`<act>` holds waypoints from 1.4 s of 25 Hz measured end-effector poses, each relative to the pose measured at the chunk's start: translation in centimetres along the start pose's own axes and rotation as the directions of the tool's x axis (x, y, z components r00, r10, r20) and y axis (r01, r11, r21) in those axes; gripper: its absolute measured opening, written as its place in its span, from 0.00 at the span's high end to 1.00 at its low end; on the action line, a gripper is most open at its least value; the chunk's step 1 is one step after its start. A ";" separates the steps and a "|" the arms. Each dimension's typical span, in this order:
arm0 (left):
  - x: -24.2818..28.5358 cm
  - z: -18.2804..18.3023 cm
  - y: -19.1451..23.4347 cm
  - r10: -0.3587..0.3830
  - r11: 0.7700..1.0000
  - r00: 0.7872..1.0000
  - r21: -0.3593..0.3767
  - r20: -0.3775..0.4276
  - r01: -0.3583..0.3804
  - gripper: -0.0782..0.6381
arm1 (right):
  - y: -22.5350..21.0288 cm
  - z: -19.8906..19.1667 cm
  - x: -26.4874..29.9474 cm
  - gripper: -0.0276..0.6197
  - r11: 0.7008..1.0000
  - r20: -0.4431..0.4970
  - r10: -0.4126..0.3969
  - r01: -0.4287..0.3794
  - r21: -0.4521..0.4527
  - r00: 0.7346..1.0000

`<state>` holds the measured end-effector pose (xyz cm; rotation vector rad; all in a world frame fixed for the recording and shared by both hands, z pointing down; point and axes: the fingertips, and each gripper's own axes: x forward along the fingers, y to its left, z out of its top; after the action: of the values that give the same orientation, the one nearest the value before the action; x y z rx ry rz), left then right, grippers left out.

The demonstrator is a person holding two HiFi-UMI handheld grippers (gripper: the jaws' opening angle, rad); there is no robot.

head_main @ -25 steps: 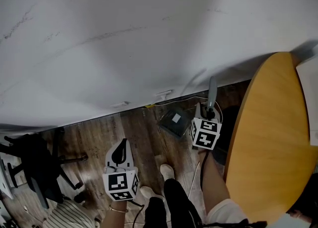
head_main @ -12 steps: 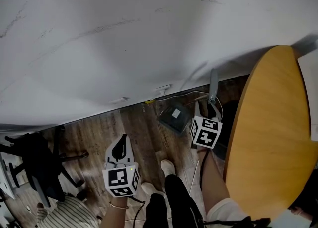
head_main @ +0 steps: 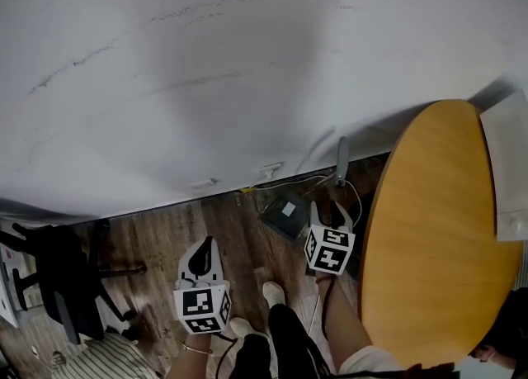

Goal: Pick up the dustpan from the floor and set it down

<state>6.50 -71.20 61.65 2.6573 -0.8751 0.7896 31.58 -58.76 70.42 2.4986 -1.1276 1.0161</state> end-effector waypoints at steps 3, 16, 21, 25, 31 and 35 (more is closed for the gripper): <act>-2.1 0.7 0.3 0.003 1.000 1.000 -0.001 0.010 -0.003 0.87 | 2.0 0.1 -3.0 0.68 1.000 -0.001 0.029 -0.029 -0.006 1.000; -7.9 9.1 2.0 0.038 0.998 0.978 -0.051 0.204 -0.029 0.87 | 5.7 8.2 -15.3 0.80 0.993 0.197 0.113 -0.101 -0.069 0.974; -11.3 12.8 0.9 0.006 0.998 0.969 -0.058 0.247 0.009 0.87 | 5.9 11.7 -21.1 0.88 0.992 0.243 0.109 -0.090 -0.090 0.964; -13.1 14.5 -0.1 -0.028 0.999 0.959 -0.023 0.281 0.036 0.87 | 6.3 13.1 -24.0 0.90 0.992 0.290 0.115 -0.095 -0.081 0.950; -15.6 15.5 -0.9 -0.070 0.997 0.945 0.031 0.319 0.064 0.87 | 7.4 14.2 -27.3 0.91 0.992 0.338 0.115 -0.092 -0.082 0.934; -16.1 15.6 -1.0 -0.077 0.997 0.942 0.040 0.326 0.068 0.87 | 7.7 14.3 -28.1 0.91 0.992 0.347 0.117 -0.089 -0.094 0.931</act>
<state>2.76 -68.52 39.70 2.8761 -0.8367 0.3477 20.05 -54.27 40.42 2.6495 -1.3792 0.5423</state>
